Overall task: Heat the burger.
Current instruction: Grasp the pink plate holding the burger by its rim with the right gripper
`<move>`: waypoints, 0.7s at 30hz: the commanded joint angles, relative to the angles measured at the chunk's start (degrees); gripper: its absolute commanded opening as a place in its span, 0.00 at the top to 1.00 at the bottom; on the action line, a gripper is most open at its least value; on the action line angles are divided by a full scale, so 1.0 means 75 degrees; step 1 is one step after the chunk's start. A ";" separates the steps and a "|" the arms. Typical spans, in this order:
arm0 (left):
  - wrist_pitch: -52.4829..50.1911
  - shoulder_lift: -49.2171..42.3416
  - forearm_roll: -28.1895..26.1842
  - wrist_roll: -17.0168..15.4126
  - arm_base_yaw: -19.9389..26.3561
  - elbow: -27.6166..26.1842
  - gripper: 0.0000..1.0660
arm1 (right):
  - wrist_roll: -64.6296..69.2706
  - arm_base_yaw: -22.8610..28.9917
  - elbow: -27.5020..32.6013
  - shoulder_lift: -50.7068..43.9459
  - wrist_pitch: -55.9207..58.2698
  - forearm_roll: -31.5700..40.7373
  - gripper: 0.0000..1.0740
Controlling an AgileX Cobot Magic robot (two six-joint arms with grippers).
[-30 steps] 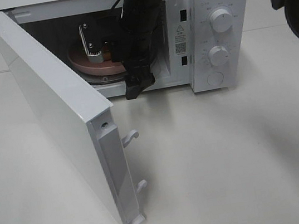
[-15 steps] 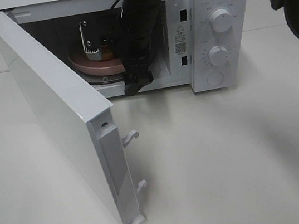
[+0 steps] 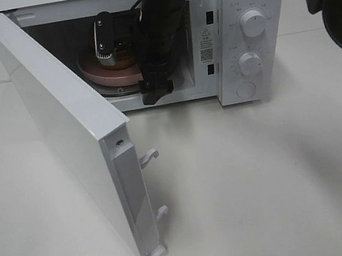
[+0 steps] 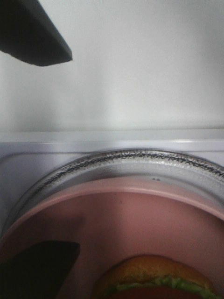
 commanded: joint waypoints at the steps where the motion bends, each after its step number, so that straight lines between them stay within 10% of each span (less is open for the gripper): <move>1: -0.0061 -0.0115 -0.0038 -0.0031 0.0023 0.0008 0.06 | 0.0176 0.0000 -0.0031 0.0023 -0.0061 -0.0092 0.07; 21: -0.0061 -0.0115 -0.0038 -0.0031 0.0023 0.0008 0.06 | 0.0168 0.0084 -0.0581 0.0489 -0.0176 0.0107 0.07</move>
